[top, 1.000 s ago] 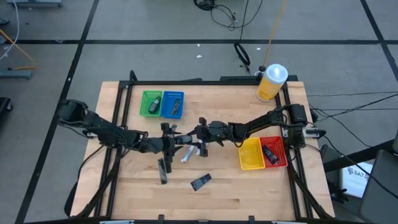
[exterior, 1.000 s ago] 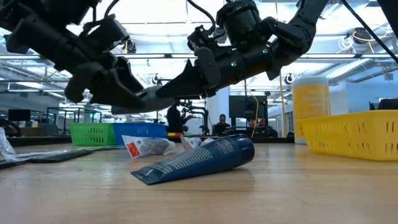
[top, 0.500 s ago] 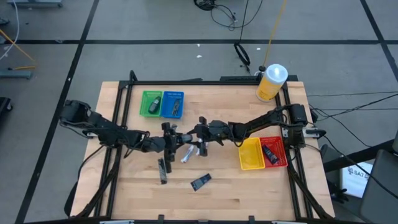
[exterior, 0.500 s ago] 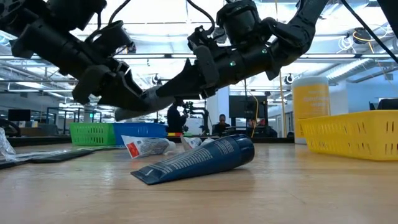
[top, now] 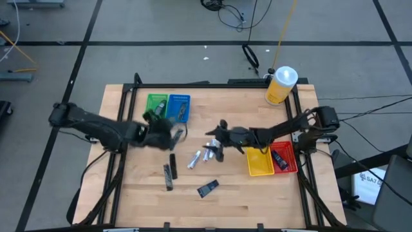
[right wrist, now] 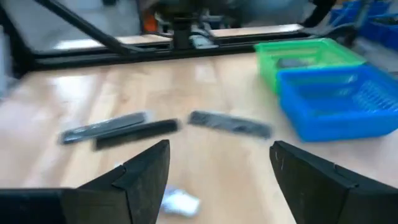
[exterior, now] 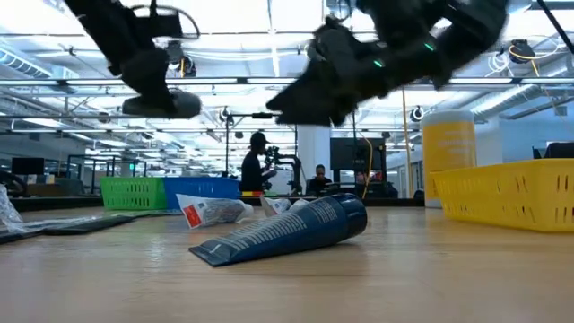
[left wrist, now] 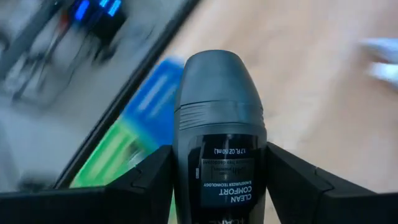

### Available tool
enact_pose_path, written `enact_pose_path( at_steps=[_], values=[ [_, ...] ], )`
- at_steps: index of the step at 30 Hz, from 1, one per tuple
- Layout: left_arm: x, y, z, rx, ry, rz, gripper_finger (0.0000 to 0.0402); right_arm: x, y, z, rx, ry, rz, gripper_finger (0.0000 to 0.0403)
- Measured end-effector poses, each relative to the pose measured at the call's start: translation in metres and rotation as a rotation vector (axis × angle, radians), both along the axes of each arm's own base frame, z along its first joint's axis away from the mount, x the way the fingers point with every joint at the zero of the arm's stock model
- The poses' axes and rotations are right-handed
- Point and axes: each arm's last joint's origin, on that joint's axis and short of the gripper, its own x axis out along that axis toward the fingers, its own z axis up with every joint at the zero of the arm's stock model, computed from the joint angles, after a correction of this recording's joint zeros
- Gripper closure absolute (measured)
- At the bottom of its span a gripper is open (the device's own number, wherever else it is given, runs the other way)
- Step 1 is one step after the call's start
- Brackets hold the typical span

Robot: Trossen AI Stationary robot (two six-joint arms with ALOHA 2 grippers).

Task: Pick & Place Travel size toiletries
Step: Put the black deodorant into the green bin

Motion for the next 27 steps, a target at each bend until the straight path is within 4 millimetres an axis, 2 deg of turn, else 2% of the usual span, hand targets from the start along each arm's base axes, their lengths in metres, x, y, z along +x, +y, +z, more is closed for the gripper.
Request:
enact_pose_path(
  at_steps=[3, 6, 11, 15, 20, 27],
  values=[
    [-0.009, 0.034, 0.008, -0.062, 0.052, 0.196, 0.0194, -0.014, 0.009, -0.027, 0.076, -0.065, 0.012, 0.0139],
    [-0.017, 0.072, 0.004, -0.146, 0.072, 0.353, 0.0193, -0.027, 0.013, -0.046, 0.109, -0.104, 0.020, 0.0139],
    [-0.028, 0.128, -0.014, -0.239, 0.068, 0.513, 0.0192, -0.038, 0.015, -0.057, 0.086, -0.104, 0.038, 0.0140],
    [-0.035, 0.162, -0.031, -0.326, 0.033, 0.569, 0.0191, -0.040, 0.018, -0.059, 0.084, -0.098, 0.049, 0.0140],
    [-0.036, 0.185, -0.049, -0.400, 0.039, 0.583, 0.0191, -0.041, 0.027, -0.059, 0.086, -0.096, 0.080, 0.0140],
    [-0.038, 0.197, -0.070, -0.490, 0.098, 0.610, 0.0190, -0.042, 0.033, -0.058, 0.087, -0.103, 0.098, 0.0143]
  ],
)
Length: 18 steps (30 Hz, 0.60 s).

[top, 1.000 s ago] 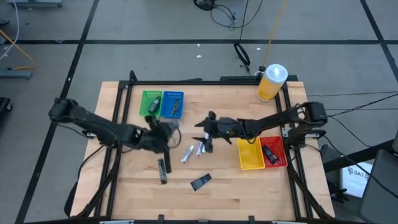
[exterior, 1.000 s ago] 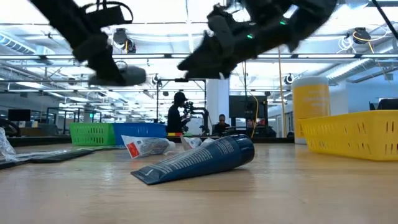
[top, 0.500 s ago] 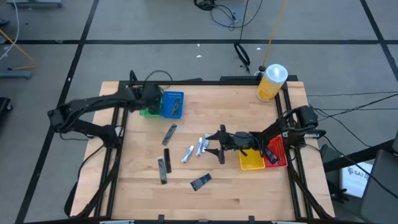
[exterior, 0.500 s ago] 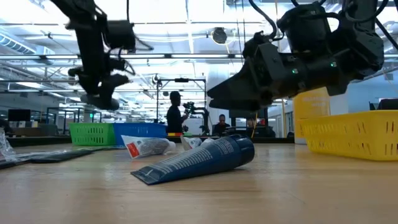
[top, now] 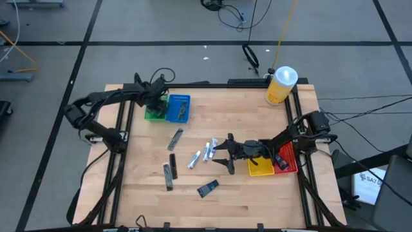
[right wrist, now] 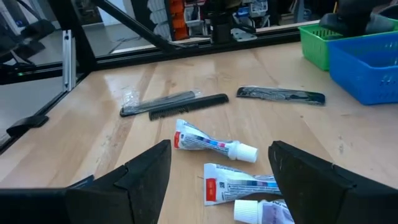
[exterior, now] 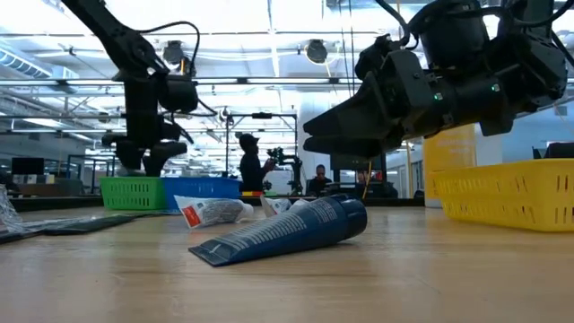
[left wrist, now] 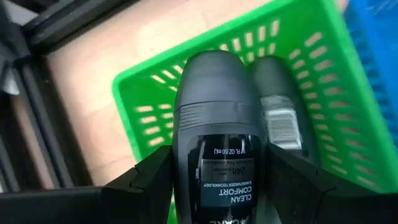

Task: Pick & Place Travel size toiletries
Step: Put the black deodorant into the green bin

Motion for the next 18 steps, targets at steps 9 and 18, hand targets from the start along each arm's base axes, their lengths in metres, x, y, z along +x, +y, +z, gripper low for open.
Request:
enact_pose_path(
  at_steps=[9, 18],
  values=[
    [0.0000, 0.0024, -0.0053, -0.042, -0.005, -0.030, 0.0183, 0.0002, 0.0001, 0.0014, 0.007, -0.014, -0.001, 0.0143],
    [-0.0003, 0.0024, -0.0034, -0.035, 0.007, -0.079, 0.0114, 0.0002, 0.0001, 0.0014, 0.032, -0.013, -0.005, 0.0143]
  ],
)
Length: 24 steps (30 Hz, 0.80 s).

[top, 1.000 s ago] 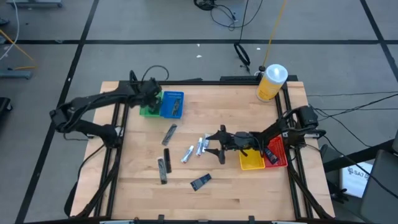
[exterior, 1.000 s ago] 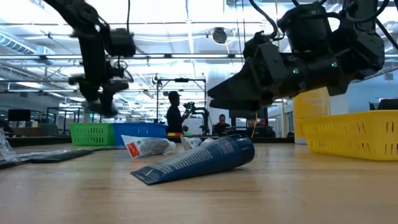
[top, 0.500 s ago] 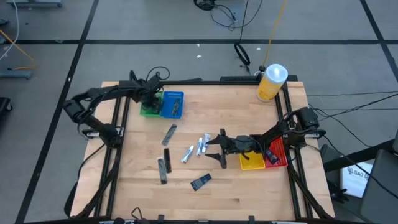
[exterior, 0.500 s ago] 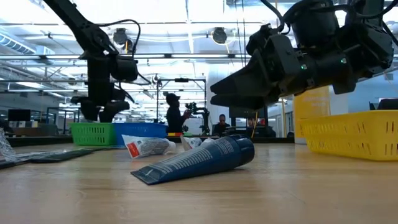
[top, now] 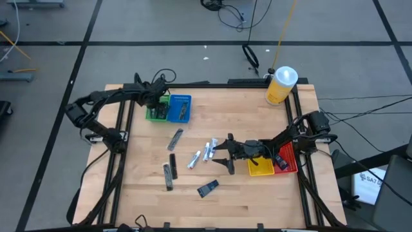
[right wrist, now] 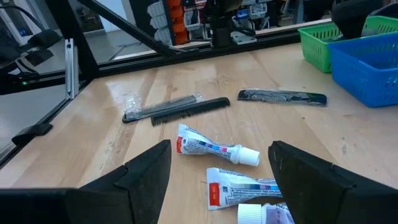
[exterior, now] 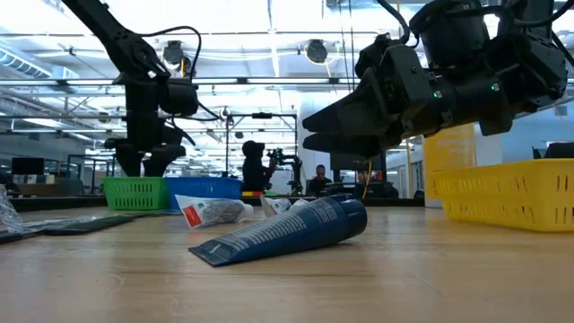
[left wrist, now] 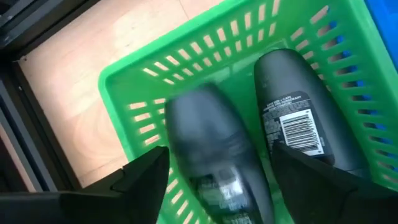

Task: Pick & Place Travel size toiletries
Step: Put the black deodorant into the green bin, then put the black comb into the blue bin

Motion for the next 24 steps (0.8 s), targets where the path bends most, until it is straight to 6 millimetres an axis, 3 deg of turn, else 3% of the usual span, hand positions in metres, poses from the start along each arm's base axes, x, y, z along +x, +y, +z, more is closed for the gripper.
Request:
enact_pose_path(
  at_steps=[6, 14, 18, 24],
  values=[
    [0.000, -0.009, 0.029, 0.110, -0.107, -0.047, 0.0097, 0.001, -0.001, 0.011, 0.000, -0.041, -0.038, 0.0143],
    [0.019, -0.061, 0.075, 0.335, -0.378, -0.312, 0.0096, 0.011, -0.016, 0.028, 0.004, 0.057, -0.102, 0.0142],
    [0.032, -0.098, 0.069, 0.397, -0.513, -0.519, 0.0096, 0.021, -0.022, 0.032, -0.022, 0.190, -0.124, 0.0142],
    [0.038, -0.159, 0.029, 0.304, -0.620, -0.769, 0.0096, 0.028, -0.025, 0.030, -0.028, 0.199, -0.138, 0.0142]
  ],
)
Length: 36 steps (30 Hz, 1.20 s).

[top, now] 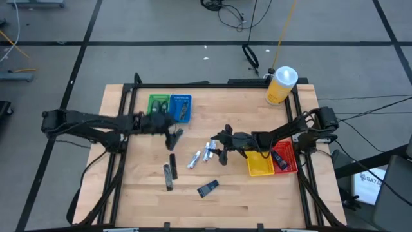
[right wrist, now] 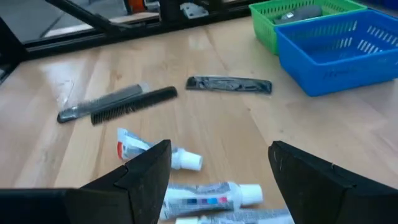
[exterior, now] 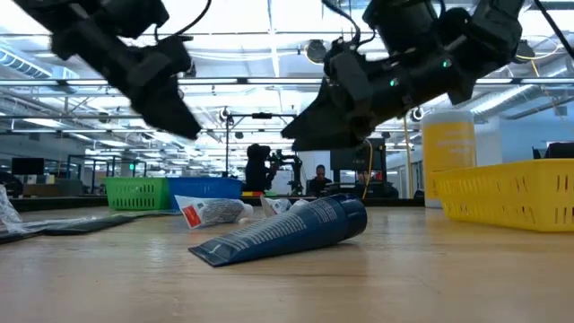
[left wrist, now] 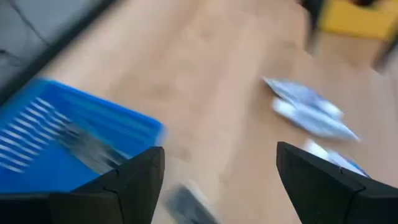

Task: Pick & Place Travel size toiletries
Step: Put the black comb into the blue bin

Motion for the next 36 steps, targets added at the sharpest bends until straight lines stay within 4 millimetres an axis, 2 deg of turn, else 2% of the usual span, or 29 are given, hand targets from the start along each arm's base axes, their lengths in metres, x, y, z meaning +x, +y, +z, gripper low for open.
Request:
enact_pose_path(
  at_steps=[2, 6, 11, 13, 16, 19, 25, 30, 36],
  values=[
    [-0.002, -0.019, -0.013, -0.015, 0.020, 0.003, 0.0096, 0.000, 0.002, -0.006, -0.013, 0.005, 0.012, 0.0142],
    [-0.012, -0.048, -0.031, -0.072, 0.096, 0.129, 0.0096, 0.003, 0.004, -0.009, -0.069, -0.010, 0.039, 0.0142],
    [-0.029, -0.067, -0.041, -0.310, 0.152, 0.358, 0.0096, 0.002, 0.003, -0.012, -0.098, 0.012, 0.047, 0.0142],
    [-0.033, -0.070, -0.048, -0.358, 0.150, 0.491, 0.0096, 0.002, 0.003, -0.012, -0.113, 0.012, 0.053, 0.0142],
    [-0.032, -0.074, -0.055, -0.299, 0.090, 0.595, 0.0096, 0.002, 0.004, -0.012, -0.122, 0.014, 0.058, 0.0142],
    [-0.023, -0.077, -0.063, -0.240, 0.025, 0.615, 0.0096, 0.002, 0.004, -0.012, -0.122, 0.016, 0.058, 0.0142],
    [-0.004, -0.080, -0.093, -0.223, 0.048, 0.606, 0.0100, 0.003, 0.004, -0.011, -0.121, 0.008, 0.057, 0.0142],
    [0.002, -0.077, -0.113, -0.163, 0.073, 0.640, 0.0139, 0.004, 0.005, -0.008, -0.118, -0.029, 0.057, 0.0142],
    [0.001, -0.076, -0.121, -0.120, 0.098, 0.648, 0.0202, 0.005, 0.013, 0.000, -0.125, -0.113, 0.085, 0.0142]
  ],
)
